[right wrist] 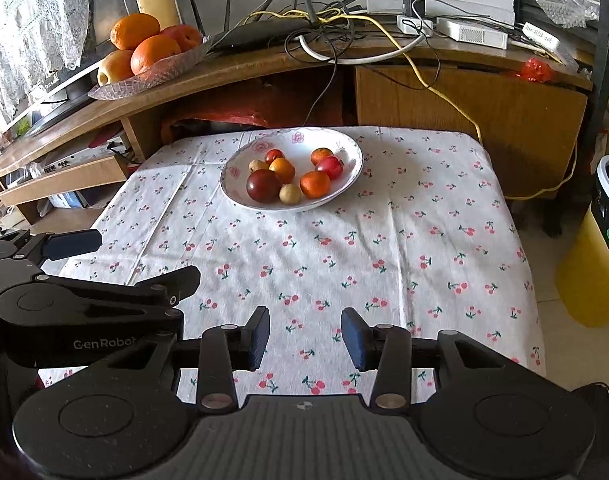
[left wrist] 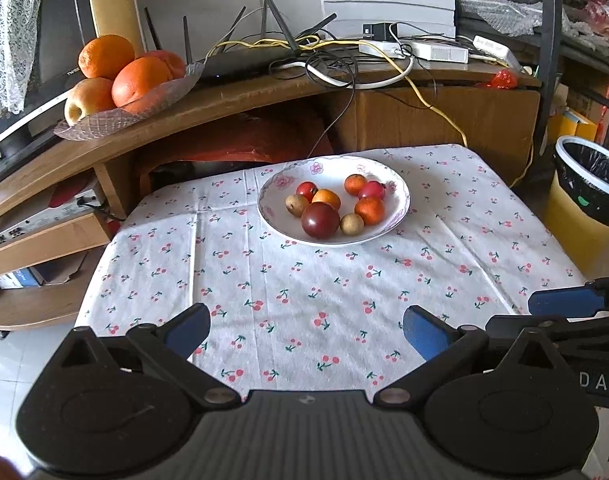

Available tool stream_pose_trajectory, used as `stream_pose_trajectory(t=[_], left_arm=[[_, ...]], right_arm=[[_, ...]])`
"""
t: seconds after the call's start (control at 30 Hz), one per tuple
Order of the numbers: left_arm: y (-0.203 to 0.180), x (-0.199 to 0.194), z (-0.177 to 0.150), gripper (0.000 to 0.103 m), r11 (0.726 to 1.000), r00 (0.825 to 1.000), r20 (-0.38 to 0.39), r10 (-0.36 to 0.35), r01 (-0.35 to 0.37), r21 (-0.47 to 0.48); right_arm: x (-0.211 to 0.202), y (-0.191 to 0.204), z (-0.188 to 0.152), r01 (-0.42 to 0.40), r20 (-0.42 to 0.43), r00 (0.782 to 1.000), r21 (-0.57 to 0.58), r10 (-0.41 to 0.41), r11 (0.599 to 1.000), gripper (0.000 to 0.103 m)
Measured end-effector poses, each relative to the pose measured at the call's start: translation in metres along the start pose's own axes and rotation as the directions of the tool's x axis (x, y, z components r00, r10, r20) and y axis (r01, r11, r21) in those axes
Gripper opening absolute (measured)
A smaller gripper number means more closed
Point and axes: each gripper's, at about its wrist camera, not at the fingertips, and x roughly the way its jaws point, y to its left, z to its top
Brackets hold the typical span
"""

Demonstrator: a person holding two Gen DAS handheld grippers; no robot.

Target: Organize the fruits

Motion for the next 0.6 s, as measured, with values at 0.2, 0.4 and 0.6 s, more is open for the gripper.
stream_pose_trajectory(t=[0.2,0.4,0.6], left_arm=[[-0.001,-0.004,-0.006,0.103,1.000,1.000,-0.005,0.006,-0.006,-0.008],[-0.003,-0.008,-0.010,0.103,1.000,1.000,0.000,0.010,-0.010,-0.004],[-0.004,-0.010,-0.011,0.103,1.000,1.000,0.004,0.016,-0.016,-0.001]], right_arm=[[-0.003,0.001,-0.005,-0.007,-0.010,1.000,0.012,0.007,1.000,0.037],[-0.005,0.001,-0.010,-0.011,-0.016,1.000,0.020,0.011,1.000,0.037],[-0.006,0.001,-0.011,-0.010,-0.017,1.000,0.019,0.010,1.000,0.037]])
